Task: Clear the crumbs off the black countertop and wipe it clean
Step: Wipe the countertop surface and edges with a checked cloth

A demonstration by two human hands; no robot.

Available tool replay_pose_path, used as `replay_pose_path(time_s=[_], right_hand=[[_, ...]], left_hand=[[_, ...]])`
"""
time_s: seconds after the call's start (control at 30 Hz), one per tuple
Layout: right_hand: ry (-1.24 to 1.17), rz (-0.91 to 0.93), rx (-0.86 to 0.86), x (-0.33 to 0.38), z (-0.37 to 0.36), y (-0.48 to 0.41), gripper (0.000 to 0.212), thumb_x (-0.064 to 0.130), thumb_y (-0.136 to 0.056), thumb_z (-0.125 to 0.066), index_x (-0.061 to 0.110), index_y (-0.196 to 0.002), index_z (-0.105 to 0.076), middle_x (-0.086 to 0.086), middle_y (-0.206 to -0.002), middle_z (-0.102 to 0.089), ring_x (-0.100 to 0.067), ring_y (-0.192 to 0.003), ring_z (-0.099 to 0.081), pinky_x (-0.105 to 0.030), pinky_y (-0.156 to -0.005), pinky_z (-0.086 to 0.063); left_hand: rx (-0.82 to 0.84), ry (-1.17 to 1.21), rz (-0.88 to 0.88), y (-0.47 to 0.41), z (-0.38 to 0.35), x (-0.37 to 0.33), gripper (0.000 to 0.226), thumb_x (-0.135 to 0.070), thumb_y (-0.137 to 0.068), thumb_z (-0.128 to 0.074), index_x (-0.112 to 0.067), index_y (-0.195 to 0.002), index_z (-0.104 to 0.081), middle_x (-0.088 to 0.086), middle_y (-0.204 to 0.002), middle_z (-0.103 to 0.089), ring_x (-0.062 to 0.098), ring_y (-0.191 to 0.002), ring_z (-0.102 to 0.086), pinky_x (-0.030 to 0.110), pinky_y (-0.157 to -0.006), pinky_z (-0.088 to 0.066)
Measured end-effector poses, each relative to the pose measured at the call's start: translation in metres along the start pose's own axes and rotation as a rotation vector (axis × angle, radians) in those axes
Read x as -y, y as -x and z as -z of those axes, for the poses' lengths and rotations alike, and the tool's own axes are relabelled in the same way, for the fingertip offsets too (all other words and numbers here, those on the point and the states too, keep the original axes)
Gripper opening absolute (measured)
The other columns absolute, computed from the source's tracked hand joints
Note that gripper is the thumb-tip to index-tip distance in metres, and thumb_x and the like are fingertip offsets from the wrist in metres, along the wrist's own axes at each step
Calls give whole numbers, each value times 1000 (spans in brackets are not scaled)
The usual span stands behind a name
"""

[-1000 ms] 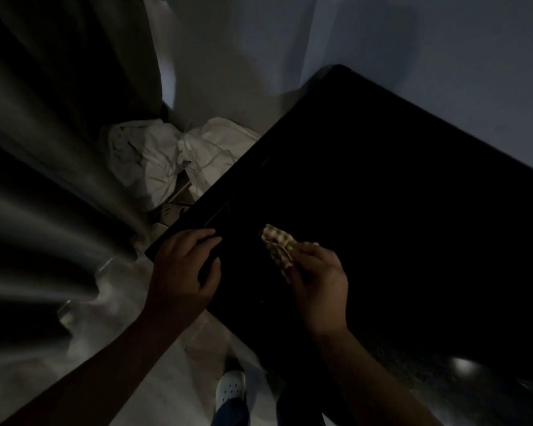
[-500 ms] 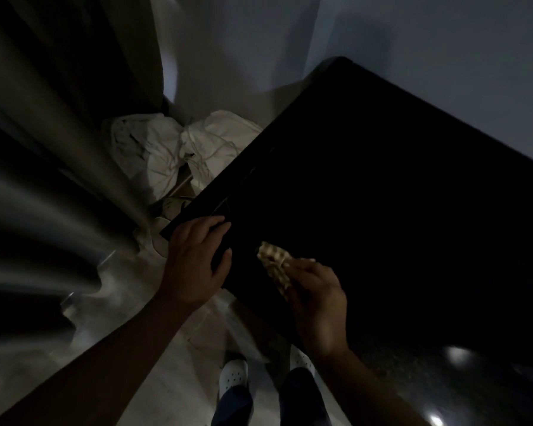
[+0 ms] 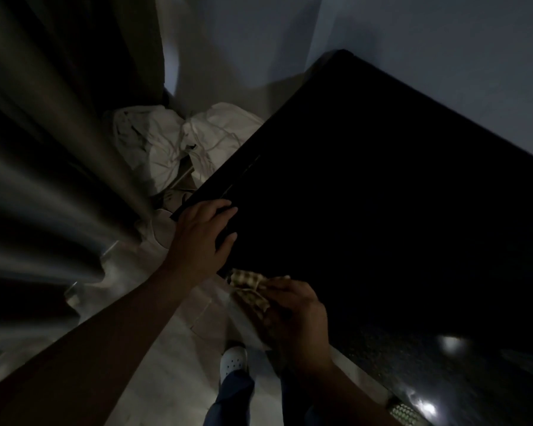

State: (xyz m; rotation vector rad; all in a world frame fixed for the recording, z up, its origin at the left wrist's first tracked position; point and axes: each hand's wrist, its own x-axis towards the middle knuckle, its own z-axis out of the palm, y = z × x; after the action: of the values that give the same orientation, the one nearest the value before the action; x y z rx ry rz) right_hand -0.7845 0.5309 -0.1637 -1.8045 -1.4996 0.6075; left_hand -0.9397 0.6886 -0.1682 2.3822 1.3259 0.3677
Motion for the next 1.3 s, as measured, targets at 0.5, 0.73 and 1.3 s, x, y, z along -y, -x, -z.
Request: replay_pose_path(time_s=[0.5,0.73,1.3], right_hand=[[-278,-305,-367,-41,101,-111,5,24,-84,-72,26,-89,-73,-2,-88,-72,-22,-80,-69,-51,-71,-56],[-207,-311,-396,-97,144,-190,5,31,-84,-70,30,-88,-72,3,-86,-72,-17,-79,-69,-46,-75,-57],[-22,-261,-330,-157,179,-365,15,29,-83,-61,17,-78,-70,-1,-71,-70,-11,-65,-67,-31,-62,-56]], left_hand=[[-47,184,-9,-55,4,-45,37,-28,-85,-53,-7,-112,-65,8,-114,-58,27,-109,-51,42,-94,-44],[-53,144,-57,-124,-17,-67,33,-25,-86,-57,-7,-113,-64,8,-114,-58,27,-107,-51,41,-92,-45],[-94,-109,1,-219,-46,-58,52,-49,-85,-42,-20,-125,-59,0,-131,-52,27,-118,-45,42,-98,-31]])
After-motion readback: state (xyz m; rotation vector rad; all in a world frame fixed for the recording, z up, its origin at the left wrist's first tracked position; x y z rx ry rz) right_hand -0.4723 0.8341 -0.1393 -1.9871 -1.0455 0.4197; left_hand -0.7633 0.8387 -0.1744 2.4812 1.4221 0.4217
